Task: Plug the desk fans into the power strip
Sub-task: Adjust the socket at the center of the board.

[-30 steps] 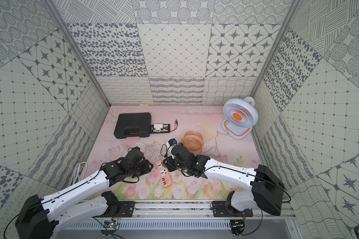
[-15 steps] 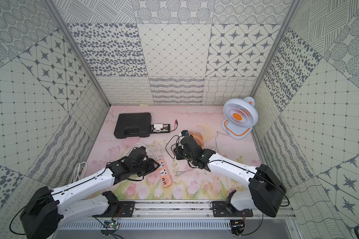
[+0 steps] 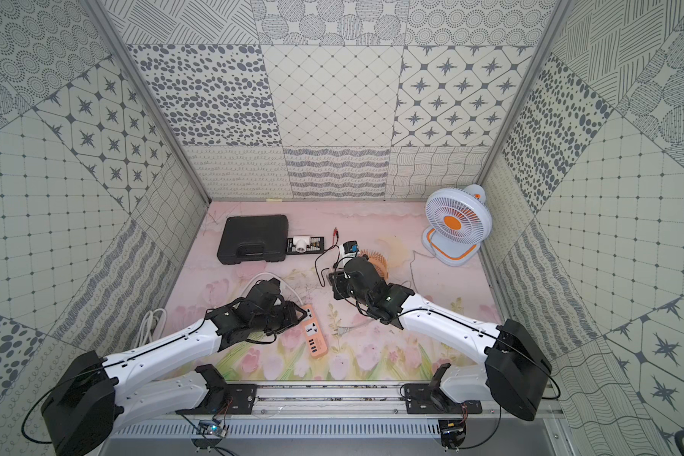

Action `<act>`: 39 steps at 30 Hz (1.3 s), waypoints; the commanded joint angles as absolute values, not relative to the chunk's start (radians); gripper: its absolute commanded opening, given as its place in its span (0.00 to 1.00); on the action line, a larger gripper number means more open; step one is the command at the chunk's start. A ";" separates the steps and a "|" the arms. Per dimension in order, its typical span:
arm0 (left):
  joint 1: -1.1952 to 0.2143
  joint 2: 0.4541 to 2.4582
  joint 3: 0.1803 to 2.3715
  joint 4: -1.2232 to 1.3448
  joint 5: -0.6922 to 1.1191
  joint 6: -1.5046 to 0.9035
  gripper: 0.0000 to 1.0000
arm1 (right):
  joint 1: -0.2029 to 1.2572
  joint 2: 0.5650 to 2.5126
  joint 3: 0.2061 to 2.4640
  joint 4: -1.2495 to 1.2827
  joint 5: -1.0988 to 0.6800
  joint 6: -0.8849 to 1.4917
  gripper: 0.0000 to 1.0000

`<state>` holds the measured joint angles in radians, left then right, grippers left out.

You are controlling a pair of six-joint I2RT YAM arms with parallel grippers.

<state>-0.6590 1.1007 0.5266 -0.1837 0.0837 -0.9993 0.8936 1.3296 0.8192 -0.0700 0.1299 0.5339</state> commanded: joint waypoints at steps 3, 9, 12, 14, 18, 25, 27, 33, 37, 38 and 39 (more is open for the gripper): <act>-0.658 1.112 0.535 -0.140 0.117 -0.999 0.42 | 0.933 1.394 0.794 0.039 0.139 0.519 0.00; -0.658 1.123 0.532 -0.139 0.116 -1.007 0.39 | 0.946 1.428 0.796 0.047 0.095 0.545 0.00; -0.657 1.127 0.529 -0.147 0.107 -1.013 0.38 | 0.946 1.448 0.806 0.030 0.065 0.559 0.00; -0.656 1.138 0.535 -0.157 0.102 -1.012 0.38 | 0.948 1.457 0.796 0.044 0.046 0.570 0.00; -0.657 1.166 0.571 -0.220 0.072 -1.002 0.37 | 0.965 1.466 0.766 0.066 0.066 0.586 0.00; -0.656 1.165 0.572 -0.267 0.029 -0.988 0.42 | 1.004 1.487 0.743 0.072 0.095 0.587 0.00; -0.657 1.188 0.569 -0.258 0.042 -0.988 0.42 | 1.008 1.497 0.740 0.075 0.098 0.591 0.00; -0.657 1.219 0.565 -0.239 0.036 -0.987 0.41 | 1.017 1.515 0.722 0.094 0.108 0.606 0.00; -0.657 1.237 0.567 -0.221 0.040 -0.976 0.42 | 1.034 1.529 0.717 0.094 0.114 0.607 0.00; -0.657 1.242 0.568 -0.216 0.042 -0.975 0.41 | 1.038 1.533 0.715 0.097 0.116 0.608 0.00; -0.656 1.246 0.569 -0.210 0.044 -0.974 0.41 | 1.040 1.534 0.712 0.099 0.118 0.611 0.00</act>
